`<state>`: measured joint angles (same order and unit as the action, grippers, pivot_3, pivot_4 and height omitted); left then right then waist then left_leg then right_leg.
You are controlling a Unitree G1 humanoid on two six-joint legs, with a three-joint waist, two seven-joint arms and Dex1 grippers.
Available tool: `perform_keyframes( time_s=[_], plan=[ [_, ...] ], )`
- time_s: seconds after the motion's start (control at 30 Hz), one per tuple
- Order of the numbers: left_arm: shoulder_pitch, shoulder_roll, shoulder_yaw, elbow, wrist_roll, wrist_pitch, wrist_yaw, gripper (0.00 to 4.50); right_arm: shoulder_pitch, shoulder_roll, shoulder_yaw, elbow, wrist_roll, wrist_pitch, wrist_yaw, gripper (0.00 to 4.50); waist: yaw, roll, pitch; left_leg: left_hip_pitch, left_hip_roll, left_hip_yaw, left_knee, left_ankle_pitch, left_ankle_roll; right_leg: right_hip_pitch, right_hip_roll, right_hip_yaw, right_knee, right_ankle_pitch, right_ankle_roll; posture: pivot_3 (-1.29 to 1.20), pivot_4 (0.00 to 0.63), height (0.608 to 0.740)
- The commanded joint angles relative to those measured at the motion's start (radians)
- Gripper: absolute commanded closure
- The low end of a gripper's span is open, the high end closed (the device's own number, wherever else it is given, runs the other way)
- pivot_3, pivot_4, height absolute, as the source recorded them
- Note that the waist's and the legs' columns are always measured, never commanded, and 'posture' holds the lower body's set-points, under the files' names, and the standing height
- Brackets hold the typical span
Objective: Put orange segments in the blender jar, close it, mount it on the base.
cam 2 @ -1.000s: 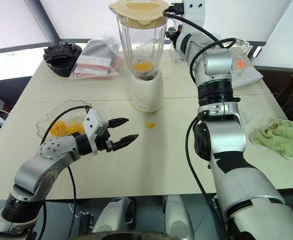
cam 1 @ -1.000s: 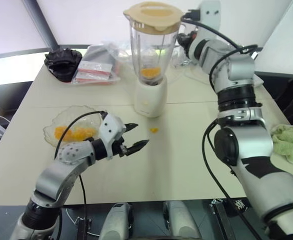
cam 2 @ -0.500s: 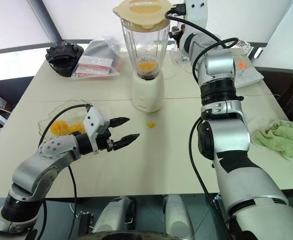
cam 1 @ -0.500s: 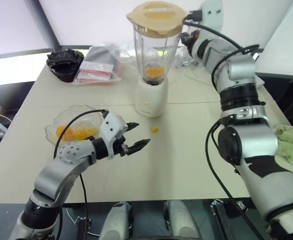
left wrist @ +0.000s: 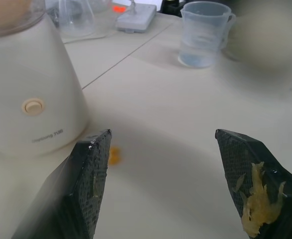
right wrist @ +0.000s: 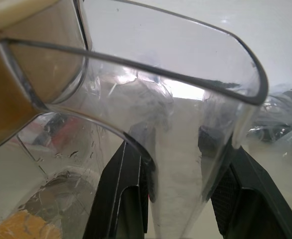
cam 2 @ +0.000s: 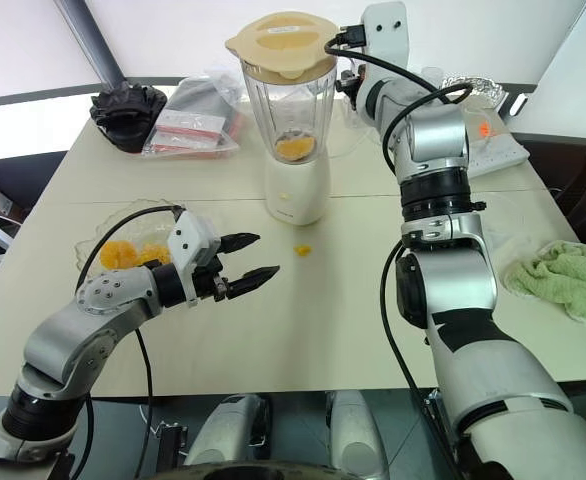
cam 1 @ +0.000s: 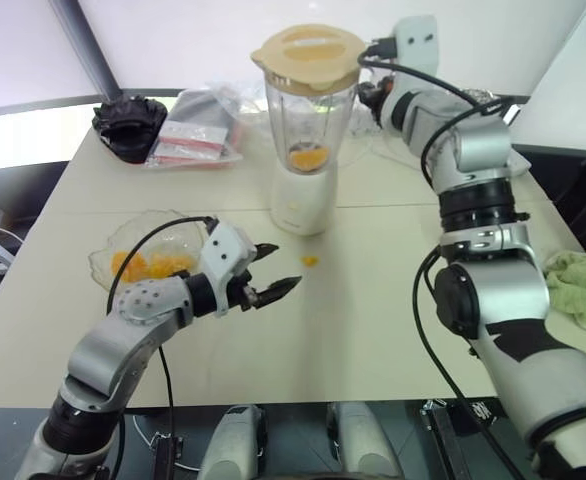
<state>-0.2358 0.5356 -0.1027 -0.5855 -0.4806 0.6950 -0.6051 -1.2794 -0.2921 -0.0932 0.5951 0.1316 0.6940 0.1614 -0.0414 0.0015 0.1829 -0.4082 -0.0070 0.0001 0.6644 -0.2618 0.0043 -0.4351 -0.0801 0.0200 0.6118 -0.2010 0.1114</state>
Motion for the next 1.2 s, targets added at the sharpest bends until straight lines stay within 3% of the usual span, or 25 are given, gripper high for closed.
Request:
perform_keyframes(
  time_s=[0.03,0.13,0.17,0.23,0.33,0.53,0.73,0.9,1.03,1.2],
  plan=[
    [-0.011,-0.004,0.007,-0.033,-0.007,-0.003,0.007,1.03,0.003,-0.003,0.0,0.004,-0.015,-0.022,-0.005,3.48,0.0,0.0,0.0,0.0,0.0,0.0,0.0,0.0,0.0,0.0,0.0,0.0,0.0,0.0,-0.001,0.0,0.15,0.74],
    [-0.008,-0.007,0.006,-0.027,-0.005,-0.005,0.009,1.03,0.006,-0.006,0.001,0.004,-0.016,-0.025,-0.005,3.48,0.0,0.0,0.0,0.0,0.0,0.0,0.0,0.0,0.0,0.0,0.0,0.0,0.0,0.0,-0.001,0.0,0.15,0.74],
    [-0.006,-0.008,0.006,-0.025,-0.004,-0.007,0.009,1.0,0.007,-0.008,0.001,0.003,-0.016,-0.026,-0.005,2.47,0.0,0.0,0.0,0.0,0.0,0.0,0.0,0.0,0.0,0.0,0.0,0.0,0.0,0.0,-0.001,0.0,0.15,0.74],
    [0.0,-0.009,0.006,-0.021,0.0,-0.013,0.008,1.0,0.01,-0.01,0.001,-0.005,-0.017,-0.027,-0.001,1.77,-0.001,0.0,0.0,0.0,0.0,0.0,0.0,0.0,0.0,0.0,0.0,0.0,0.0,0.0,-0.001,0.0,0.15,0.74],
    [0.013,0.004,0.024,-0.011,0.001,-0.02,-0.001,1.0,0.018,-0.013,-0.004,-0.023,-0.018,-0.034,-0.005,0.14,-0.003,0.0,0.0,0.0,0.0,0.0,0.0,0.0,0.0,0.0,0.0,0.0,0.0,0.0,0.0,0.0,0.15,0.74],
    [0.059,0.02,0.078,-0.002,-0.034,-0.029,-0.025,1.0,0.109,-0.044,-0.004,-0.161,-0.017,0.004,0.009,0.06,-0.002,0.0,0.0,0.001,0.0,0.0,0.0,0.0,0.0,0.0,0.001,0.0,0.001,0.0,-0.001,0.0,0.15,0.74],
    [0.104,0.041,0.1,-0.013,-0.024,-0.048,-0.043,1.0,0.316,-0.111,-0.049,-0.491,0.096,0.177,0.133,0.06,0.002,0.0,0.0,0.0,0.0,0.0,0.0,0.0,0.0,0.0,0.0,0.0,0.0,0.0,-0.001,0.0,0.15,0.74],
    [0.147,0.041,0.144,-0.036,-0.056,-0.043,-0.037,1.0,0.492,-0.263,-0.128,-0.746,0.239,0.303,0.3,0.06,0.011,0.0,0.0,0.0,0.001,-0.001,0.0,0.0,0.0,0.0,0.0,0.0,0.0,-0.001,-0.001,0.0,0.15,0.74],
    [0.188,0.05,0.188,-0.061,-0.079,-0.036,-0.032,1.0,0.627,-0.451,-0.179,-0.853,0.333,0.224,0.532,0.06,0.017,-0.001,0.0,0.001,0.002,0.0,0.001,0.0,0.0,0.001,0.0,0.0,-0.001,-0.001,-0.001,0.0,0.15,0.74],
    [0.196,0.053,0.238,-0.076,-0.112,-0.02,-0.006,1.0,0.812,-0.608,-0.218,-0.892,0.393,0.141,0.743,0.06,0.024,-0.004,0.001,0.002,0.002,0.001,0.002,0.0,0.0,0.002,0.002,0.0,-0.001,-0.003,-0.004,0.0,0.15,0.74]
  ],
)
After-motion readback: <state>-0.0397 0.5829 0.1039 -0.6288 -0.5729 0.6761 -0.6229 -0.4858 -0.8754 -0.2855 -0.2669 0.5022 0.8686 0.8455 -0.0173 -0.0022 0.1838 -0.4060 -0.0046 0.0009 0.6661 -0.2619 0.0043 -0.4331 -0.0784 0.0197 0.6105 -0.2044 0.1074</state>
